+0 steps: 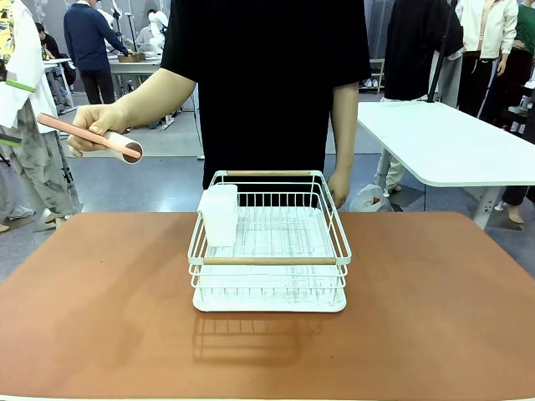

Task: Clean the table.
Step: Pick up the Lint Roller when the human hands it over.

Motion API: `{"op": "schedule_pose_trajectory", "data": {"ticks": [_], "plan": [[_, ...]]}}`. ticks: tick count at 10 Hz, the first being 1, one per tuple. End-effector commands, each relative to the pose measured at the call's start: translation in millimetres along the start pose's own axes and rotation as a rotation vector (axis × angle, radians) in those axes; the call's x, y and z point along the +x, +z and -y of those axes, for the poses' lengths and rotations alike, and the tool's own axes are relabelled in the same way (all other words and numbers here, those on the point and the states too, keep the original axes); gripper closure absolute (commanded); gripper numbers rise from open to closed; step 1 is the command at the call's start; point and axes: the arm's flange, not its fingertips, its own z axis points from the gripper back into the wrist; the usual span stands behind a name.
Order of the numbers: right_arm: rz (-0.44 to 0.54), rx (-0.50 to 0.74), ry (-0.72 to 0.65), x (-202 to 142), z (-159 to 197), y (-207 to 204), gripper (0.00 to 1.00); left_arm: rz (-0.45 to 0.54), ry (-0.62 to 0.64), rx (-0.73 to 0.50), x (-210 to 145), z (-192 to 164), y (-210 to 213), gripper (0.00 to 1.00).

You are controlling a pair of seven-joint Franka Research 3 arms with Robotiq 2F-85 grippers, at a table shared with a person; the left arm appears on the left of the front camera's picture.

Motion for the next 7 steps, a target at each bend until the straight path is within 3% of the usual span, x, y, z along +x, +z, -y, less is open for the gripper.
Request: {"op": "schedule_pose_trajectory", "data": {"ticks": [1, 7], "plan": [[0.001, 0.013, 0.008, 0, -4, 2, 0.0, 0.073, 0.046, 0.02, 1, 3, -18, 0.0], [0.001, 0.013, 0.008, 0, -4, 2, 0.0, 0.159, 0.105, 0.062, 11, 0, -39, 0.0]]}}
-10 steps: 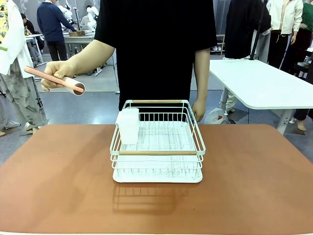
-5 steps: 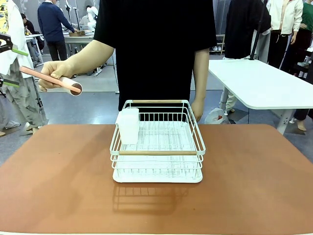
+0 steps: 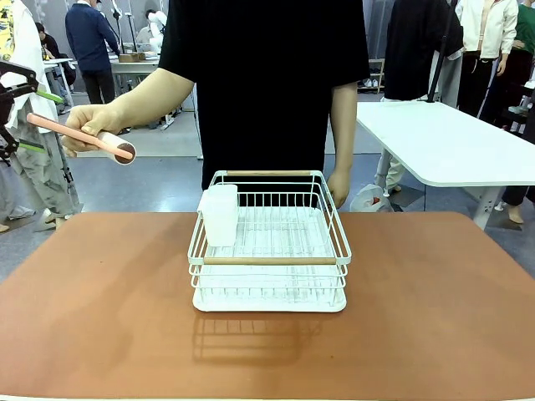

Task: Clean the table.
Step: Pick up the Lint Roller when the human hands it over.

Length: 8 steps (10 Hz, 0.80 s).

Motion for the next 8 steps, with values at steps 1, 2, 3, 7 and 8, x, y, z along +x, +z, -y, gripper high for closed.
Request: {"op": "schedule_pose_trajectory", "data": {"ticks": [1, 2, 3, 7, 8], "plan": [[0.001, 0.013, 0.009, 0, -4, 2, 0.0, 0.033, 0.024, -0.008, -3, -1, -7, 0.0], [0.001, 0.013, 0.009, 0, -4, 2, 0.0, 0.042, 0.032, -0.003, -3, -2, -10, 0.0], [0.001, 0.013, 0.009, 0, -4, 2, 0.0, 0.04, 0.034, 0.002, -5, -3, -11, 0.0], [0.001, 0.013, 0.009, 0, -4, 2, 0.0, 0.039, 0.02, 0.014, -9, -3, -15, 0.15], [0.001, 0.013, 0.009, 0, -4, 2, 0.0, 0.045, 0.019, 0.015, -10, 0, -18, 0.22]]}}
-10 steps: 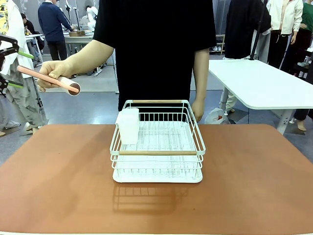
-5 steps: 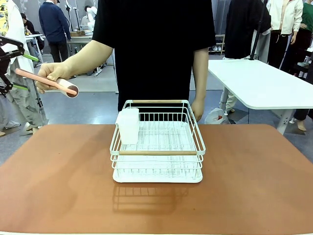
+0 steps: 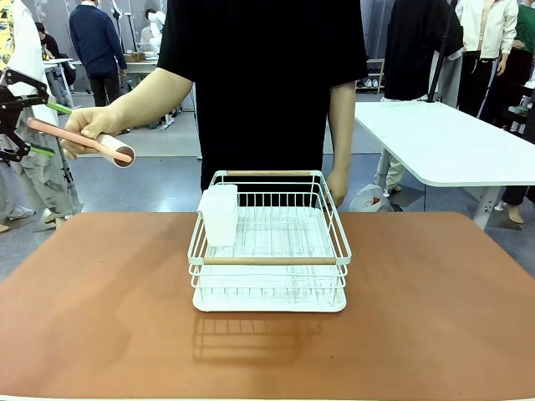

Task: Clean the table.
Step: Pick up the Lint Roller when the human hands it over.

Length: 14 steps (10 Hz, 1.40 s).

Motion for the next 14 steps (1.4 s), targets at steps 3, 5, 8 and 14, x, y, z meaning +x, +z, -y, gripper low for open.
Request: {"op": "schedule_pose_trajectory", "data": {"ticks": [3, 5, 8, 14], "plan": [[0.001, 0.013, 0.009, 0, -4, 2, 0.0, 0.061, 0.03, -0.004, -2, 7, -14, 0.44], [0.001, 0.013, 0.009, 0, -4, 2, 0.0, 0.057, 0.03, -0.004, -3, 9, -16, 0.6], [0.001, 0.013, 0.009, 0, -4, 2, 0.0, 0.044, 0.017, -0.008, -5, 12, -17, 0.63], [0.001, 0.013, 0.009, 0, -4, 2, 0.0, 0.042, 0.017, -0.003, -6, 14, -20, 0.99]]}}
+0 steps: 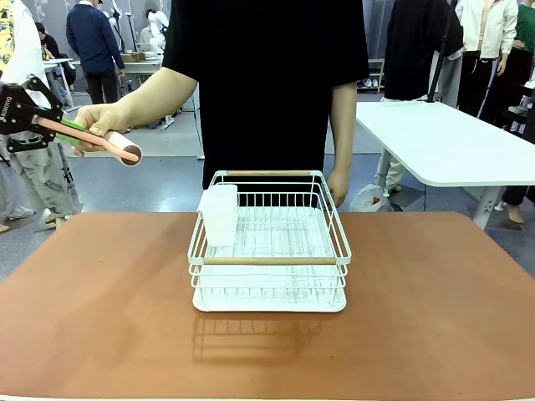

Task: Clean the table.
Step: Pick up the Lint Roller when the human hands it over.

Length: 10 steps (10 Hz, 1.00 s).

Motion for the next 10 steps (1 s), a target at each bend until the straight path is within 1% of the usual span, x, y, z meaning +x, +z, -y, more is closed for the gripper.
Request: {"op": "schedule_pose_trajectory", "data": {"ticks": [1, 2, 10], "plan": [[0.001, 0.013, 0.009, -0.1, -4.0, 1.8, 0.0, -0.005, 0.015, -0.008, -1.3, 4.6, -3.2, 0.99], [0.001, 0.013, 0.009, -0.1, -4.0, 1.8, 0.0, 0.0, 0.0, 0.0, 0.0, 0.0, 0.0, 1.0], [0.001, 0.013, 0.009, -0.1, -4.0, 1.8, 0.0, 0.0, 0.0, 0.0, 0.0, 0.0, 0.0, 1.0]]}}
